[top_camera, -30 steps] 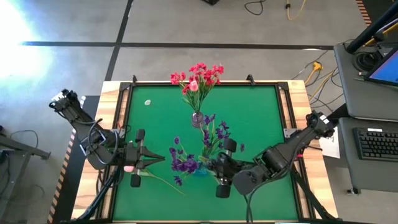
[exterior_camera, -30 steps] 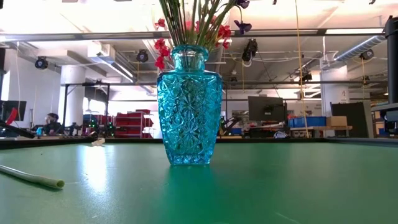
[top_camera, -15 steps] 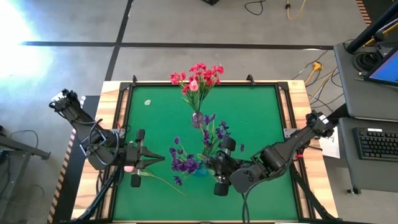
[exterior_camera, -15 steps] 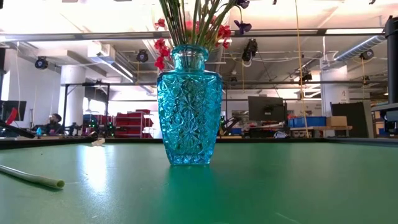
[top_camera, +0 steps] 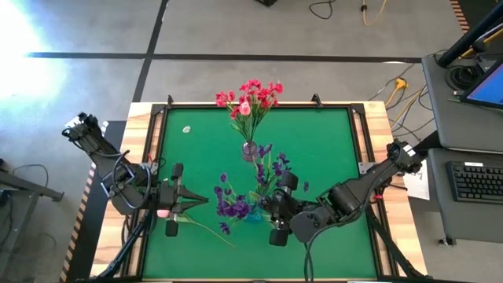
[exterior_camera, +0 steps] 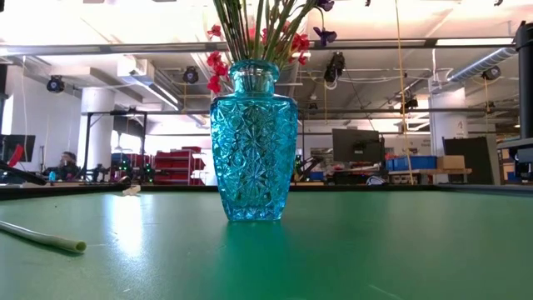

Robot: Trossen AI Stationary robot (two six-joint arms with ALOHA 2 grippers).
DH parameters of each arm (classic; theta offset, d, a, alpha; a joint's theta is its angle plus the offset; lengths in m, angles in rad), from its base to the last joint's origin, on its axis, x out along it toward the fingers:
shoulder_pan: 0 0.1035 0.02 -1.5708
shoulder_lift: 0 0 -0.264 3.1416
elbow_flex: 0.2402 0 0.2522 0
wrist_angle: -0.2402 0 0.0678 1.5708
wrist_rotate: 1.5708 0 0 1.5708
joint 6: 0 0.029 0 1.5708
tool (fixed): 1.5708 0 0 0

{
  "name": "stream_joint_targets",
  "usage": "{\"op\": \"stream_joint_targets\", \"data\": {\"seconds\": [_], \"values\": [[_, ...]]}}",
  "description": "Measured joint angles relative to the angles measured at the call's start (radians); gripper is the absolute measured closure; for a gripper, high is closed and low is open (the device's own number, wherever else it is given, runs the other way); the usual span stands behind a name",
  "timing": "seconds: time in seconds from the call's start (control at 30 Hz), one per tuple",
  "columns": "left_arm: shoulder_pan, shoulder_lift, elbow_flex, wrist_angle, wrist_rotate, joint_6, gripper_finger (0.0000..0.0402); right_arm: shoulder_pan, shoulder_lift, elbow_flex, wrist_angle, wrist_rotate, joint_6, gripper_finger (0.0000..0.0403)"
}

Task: Sort flowers into vase by color
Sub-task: Put the black tulip into the blue vase

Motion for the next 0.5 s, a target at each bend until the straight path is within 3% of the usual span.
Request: {"op": "stream_joint_targets", "data": {"seconds": [0.5], "values": [[0.0, 0.0, 0.0, -0.023, 0.0, 0.0, 0.0402, -0.015, 0.001, -0.001, 0.003, 0.0, 0.004, 0.0361]]}}
